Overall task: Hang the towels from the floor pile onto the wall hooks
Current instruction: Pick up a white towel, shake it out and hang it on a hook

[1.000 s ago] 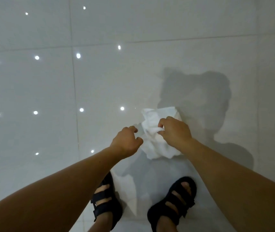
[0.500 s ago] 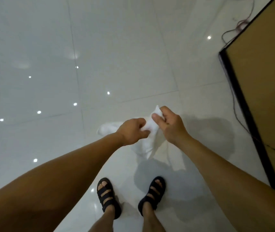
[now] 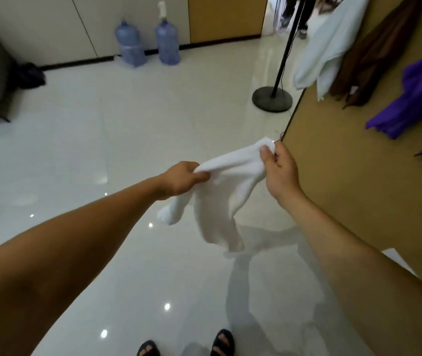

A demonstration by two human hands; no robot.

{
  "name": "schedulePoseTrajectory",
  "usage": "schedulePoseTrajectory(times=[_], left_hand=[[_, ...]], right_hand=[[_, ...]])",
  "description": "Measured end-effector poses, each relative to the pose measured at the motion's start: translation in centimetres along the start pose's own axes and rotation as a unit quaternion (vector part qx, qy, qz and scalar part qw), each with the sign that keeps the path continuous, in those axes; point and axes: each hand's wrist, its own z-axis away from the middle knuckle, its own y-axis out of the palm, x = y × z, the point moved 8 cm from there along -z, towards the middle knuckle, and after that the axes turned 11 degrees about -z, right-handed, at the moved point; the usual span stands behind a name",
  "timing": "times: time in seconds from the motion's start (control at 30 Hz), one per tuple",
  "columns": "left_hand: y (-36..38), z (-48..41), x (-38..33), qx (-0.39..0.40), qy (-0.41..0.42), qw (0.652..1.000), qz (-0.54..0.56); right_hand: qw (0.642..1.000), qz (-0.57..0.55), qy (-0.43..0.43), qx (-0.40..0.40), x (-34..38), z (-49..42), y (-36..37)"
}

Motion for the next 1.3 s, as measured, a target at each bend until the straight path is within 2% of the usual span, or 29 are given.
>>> schedulePoseTrajectory(times=[0.07, 0.1, 0.17, 0.23, 0.3, 0.37, 0.4, 0.5, 0.6, 0.67, 0.73, 0.8, 0.87, 0.97, 1.07, 1.13, 1.2, 1.3], left_hand=[[-2.4, 0.5, -3.6, -0.049, 0.034, 0.996, 0.069], [-3.6, 0.8, -5.5, -0.076, 0.057, 0.993, 0.07], [-5.8, 1.4, -9.0, -0.129, 0.102, 0.986, 0.032], [-7.6, 2.2, -12.4, -0.166, 0.145, 0.975, -0.04], [-8.3, 2.9, -15.6, -0.174, 0.182, 0.965, -0.08], [-8.3, 3.7, -18.6, -0.17, 0.211, 0.961, -0.065], [-8.2, 4.1, -19.9, -0.164, 0.221, 0.961, -0.032], [-7.6, 4.7, -22.8, -0.089, 0.201, 0.961, 0.165], [-7.8, 5.2, -25.8, -0.019, 0.175, 0.938, 0.299], [-8.7, 5.4, -27.7, -0.006, 0.164, 0.922, 0.351], [-9.1, 5.4, -29.2, 0.047, 0.158, 0.902, 0.399], [-8.9, 5.7, -30.1, 0.12, 0.173, 0.888, 0.408], [-8.1, 5.9, -30.2, 0.184, 0.202, 0.88, 0.388], [-5.9, 6.1, -28.1, 0.262, 0.231, 0.874, 0.336], [-2.8, 7.7, -25.6, 0.366, 0.254, 0.859, 0.253], [-1.5, 8.3, -24.6, 0.375, 0.23, 0.875, 0.203], [-1.4, 8.6, -25.2, 0.348, 0.224, 0.891, 0.187], [-2.7, 8.5, -27.3, 0.291, 0.236, 0.898, 0.231]], right_hand=[[0.995, -0.09, 0.018, -0.033, 2.5, 0.0, -2.0], [0.992, -0.116, 0.025, -0.035, 3.6, 0.1, -2.8], [0.991, -0.125, 0.054, 0.011, 5.4, 0.5, -3.9], [0.989, -0.047, 0.095, 0.101, 6.5, 1.1, -4.5], [0.97, 0.086, 0.14, 0.178, 7.2, 2.1, -5.2], [0.955, 0.143, 0.174, 0.194, 7.7, 2.9, -6.1], [0.96, 0.138, 0.172, 0.172, 8.4, 3.1, -6.4], [0.993, 0.007, 0.101, 0.058, 11.0, 3.2, -7.3], [0.983, -0.159, 0.054, 0.067, 13.0, 4.6, -6.5], [0.981, -0.156, 0.072, 0.09, 13.1, 5.9, -5.9], [0.985, -0.102, 0.099, 0.098, 13.0, 6.9, -5.5], [0.987, -0.085, 0.105, 0.085, 13.7, 7.2, -5.8], [0.983, -0.147, 0.101, 0.037, 15.4, 6.9, -6.8], [0.936, -0.337, 0.079, -0.066, 18.5, 6.2, -8.9], [0.898, -0.41, 0.072, -0.142, 20.9, 5.6, -10.9], [0.891, -0.42, 0.078, -0.153, 22.2, 5.2, -11.6], [0.919, -0.347, 0.081, -0.167, 22.9, 5.0, -12.6], [0.953, -0.218, 0.085, -0.193, 22.4, 5.6, -14.1]])
